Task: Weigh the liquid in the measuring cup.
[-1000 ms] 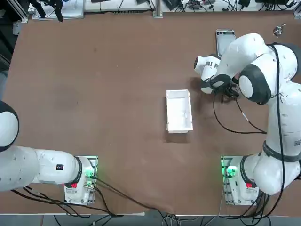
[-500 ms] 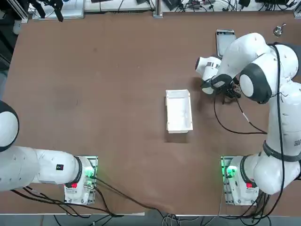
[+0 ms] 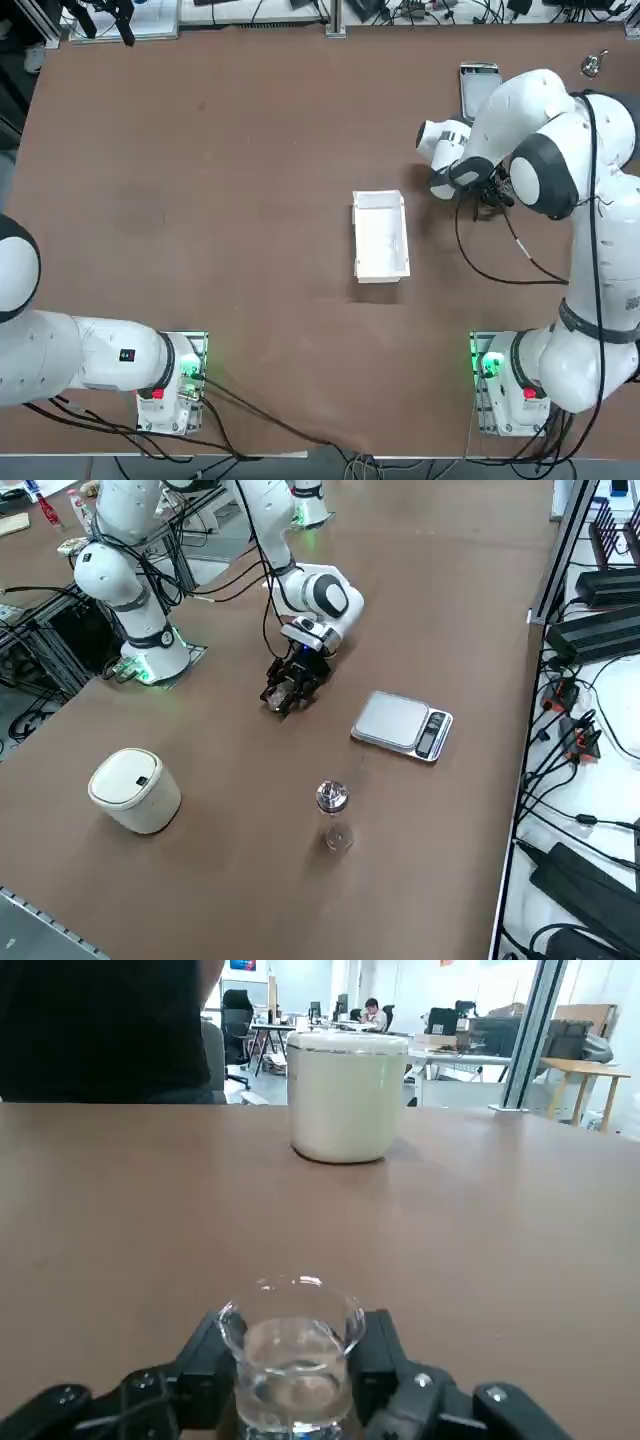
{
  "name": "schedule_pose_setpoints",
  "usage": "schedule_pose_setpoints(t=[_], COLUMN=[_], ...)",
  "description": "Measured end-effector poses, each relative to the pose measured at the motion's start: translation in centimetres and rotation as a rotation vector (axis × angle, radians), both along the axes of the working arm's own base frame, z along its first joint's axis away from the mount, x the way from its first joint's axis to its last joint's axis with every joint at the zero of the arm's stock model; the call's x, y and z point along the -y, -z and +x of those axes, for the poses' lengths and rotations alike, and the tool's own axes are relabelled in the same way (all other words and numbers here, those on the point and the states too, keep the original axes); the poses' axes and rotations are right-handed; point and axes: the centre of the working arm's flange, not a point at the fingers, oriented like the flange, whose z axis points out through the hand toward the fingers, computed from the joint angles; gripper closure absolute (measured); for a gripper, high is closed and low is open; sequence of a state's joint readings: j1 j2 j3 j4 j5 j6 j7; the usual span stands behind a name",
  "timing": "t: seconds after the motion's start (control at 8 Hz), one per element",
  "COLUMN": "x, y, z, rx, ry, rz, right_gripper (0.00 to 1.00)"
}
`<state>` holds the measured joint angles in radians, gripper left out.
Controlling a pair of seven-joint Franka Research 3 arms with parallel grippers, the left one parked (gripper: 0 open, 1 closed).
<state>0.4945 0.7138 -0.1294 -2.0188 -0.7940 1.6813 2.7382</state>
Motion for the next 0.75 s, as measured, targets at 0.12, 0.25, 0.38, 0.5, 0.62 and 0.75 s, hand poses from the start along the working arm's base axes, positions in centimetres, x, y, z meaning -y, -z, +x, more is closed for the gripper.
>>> schedule_pose_setpoints(t=[0.12, 0.25, 0.38, 0.5, 0.62, 0.75], x=[-0.4, -0.8, -1.1, -2.0, -3.3, -4.4], y=[-0.1, -0.5, -1.1, -2.3, -4.1, -6.3], z=[0.2, 0.6, 1.2, 2.2, 3.6, 5.5], rx=[0.006, 0.01, 0.009, 0.017, 0.034, 0.037], ry=[-0.005, -0.009, -0.023, -0.065, -0.123, -0.19], rz=[0.004, 0.004, -0.004, -0.011, -0.01, -0.006], right_gripper=[0.38, 0.38, 0.38, 0.38, 0.38, 0.38])
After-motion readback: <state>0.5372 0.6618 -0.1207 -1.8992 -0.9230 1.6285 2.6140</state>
